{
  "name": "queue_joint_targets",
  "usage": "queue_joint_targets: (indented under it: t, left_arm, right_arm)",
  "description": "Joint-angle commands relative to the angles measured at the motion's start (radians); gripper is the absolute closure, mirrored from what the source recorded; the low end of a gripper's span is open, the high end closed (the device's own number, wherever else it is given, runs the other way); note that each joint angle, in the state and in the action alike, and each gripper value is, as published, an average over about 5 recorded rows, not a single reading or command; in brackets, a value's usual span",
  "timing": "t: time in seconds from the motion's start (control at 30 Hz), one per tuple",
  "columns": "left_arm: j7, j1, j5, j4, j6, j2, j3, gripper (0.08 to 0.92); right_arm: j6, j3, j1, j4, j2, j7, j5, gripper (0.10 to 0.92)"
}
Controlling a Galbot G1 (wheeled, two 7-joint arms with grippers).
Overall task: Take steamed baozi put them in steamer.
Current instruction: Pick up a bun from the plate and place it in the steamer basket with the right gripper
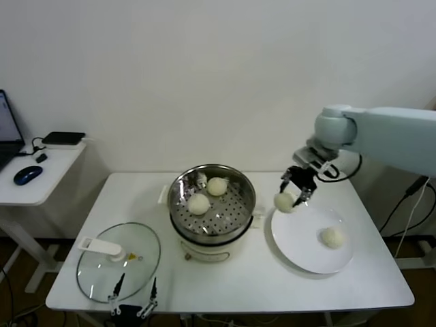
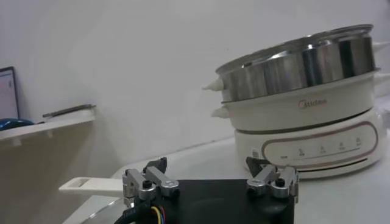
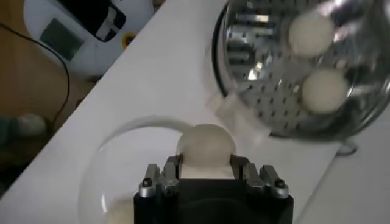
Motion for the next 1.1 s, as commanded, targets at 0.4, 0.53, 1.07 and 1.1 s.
queue_joint_targets:
  t: [0.4, 0.53, 1.07, 1.1]
  left_arm:
    - [0.0, 0.01, 0.001, -0.011, -0.001, -0.049, -0.001, 0.177]
    - [0.0, 0.01, 0.002, -0.011, -0.002, -0.049, 0.0, 0.177]
    - [-0.001, 0.001, -0.007, 0.0, -0.005, -0.049, -0.006, 0.177]
    - [-0.001, 0.001, -0.007, 0.001, -0.005, -0.049, -0.006, 0.177]
  right_arm:
    - [0.256, 0.172, -0.125, 0.014, 0.37, 0.07, -0.302, 0.465]
    - [0.258, 0.173, -0.188, -0.048, 0.415, 0.075, -0.343, 0.464]
    - [0.292, 0.184, -0.318, -0.237, 0.491, 0.079, -0.381, 0.457]
    - [0.294, 0.185, -0.321, -0.24, 0.492, 0.082, -0.381, 0.457]
